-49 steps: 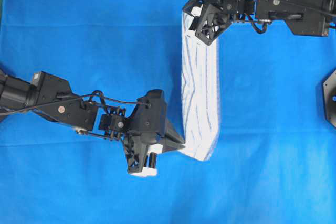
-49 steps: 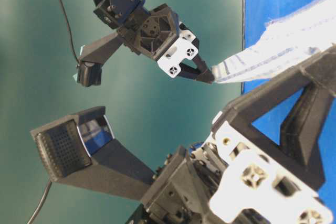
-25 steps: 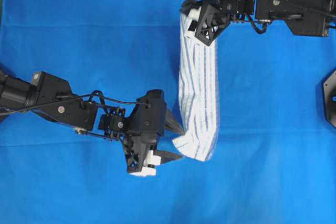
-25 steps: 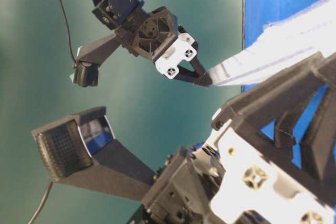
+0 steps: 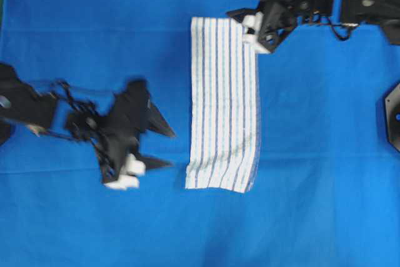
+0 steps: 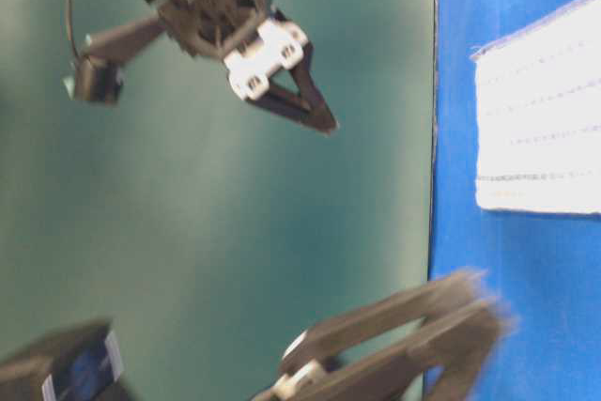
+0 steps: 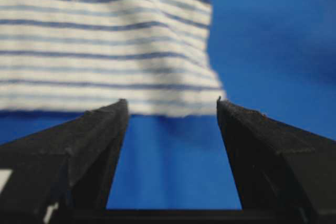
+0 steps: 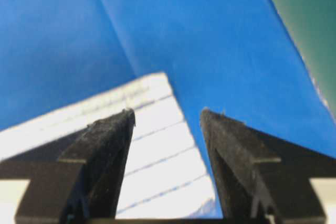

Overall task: Fold the blue towel.
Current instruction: 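Release the strip and retract both grippers to the sides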

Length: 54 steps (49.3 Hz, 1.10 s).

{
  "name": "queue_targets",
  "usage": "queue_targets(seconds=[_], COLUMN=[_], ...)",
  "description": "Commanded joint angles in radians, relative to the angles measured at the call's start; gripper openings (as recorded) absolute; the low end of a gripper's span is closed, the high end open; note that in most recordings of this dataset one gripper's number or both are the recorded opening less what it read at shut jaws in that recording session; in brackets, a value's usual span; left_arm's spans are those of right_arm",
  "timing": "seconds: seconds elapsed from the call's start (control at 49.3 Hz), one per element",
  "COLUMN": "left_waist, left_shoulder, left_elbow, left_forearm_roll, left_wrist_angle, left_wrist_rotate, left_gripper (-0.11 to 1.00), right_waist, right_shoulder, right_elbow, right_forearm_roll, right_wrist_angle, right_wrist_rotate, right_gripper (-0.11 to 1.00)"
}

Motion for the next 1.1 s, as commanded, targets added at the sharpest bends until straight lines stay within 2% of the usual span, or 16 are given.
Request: queue_targets(seconds=[0.0,0.122,0.264,0.447,0.548,0.853,1.076], left_waist=[0.052,0.13,0.215,0.264,0.27,0.288,0.351], left_shoulder=[-0.095,-0.173,-0.238,-0.291,-0.295,-0.23,-0.101], left_elbow=[0.023,0.071,0.129,0.175,0.183,0.17,0.153], left_forearm_roll=[0.0,0.002,0.003,0.003,0.003,0.005,0.003], left_wrist_angle=[-0.005,-0.04,-0.126,-0.181,-0.198,-0.253,-0.405], left_wrist_rotate=[0.002,0.009,0.021,0.057,0.06,0.063,0.087], left_gripper=[0.62,0.62,0.62,0.62,0.62,0.62,0.62], right_waist=[0.011,0.048,0.129,0.256,0.291,0.273,0.144], right_shoulder=[-0.081,-0.184,-0.285,-0.367,-0.382,-0.36,-0.31], right_elbow=[0.041,0.137,0.213,0.264,0.278,0.276,0.272], right_forearm_roll=[-0.003,0.006,0.026,0.069,0.092,0.086,0.057], right_wrist_angle=[-0.025,-0.072,-0.087,-0.083,-0.072,-0.064,-0.078], right_wrist_rotate=[0.011,0.017,0.021,0.021,0.021,0.018,0.014], right_gripper=[0.59,0.59,0.59,0.58,0.58,0.58,0.58])
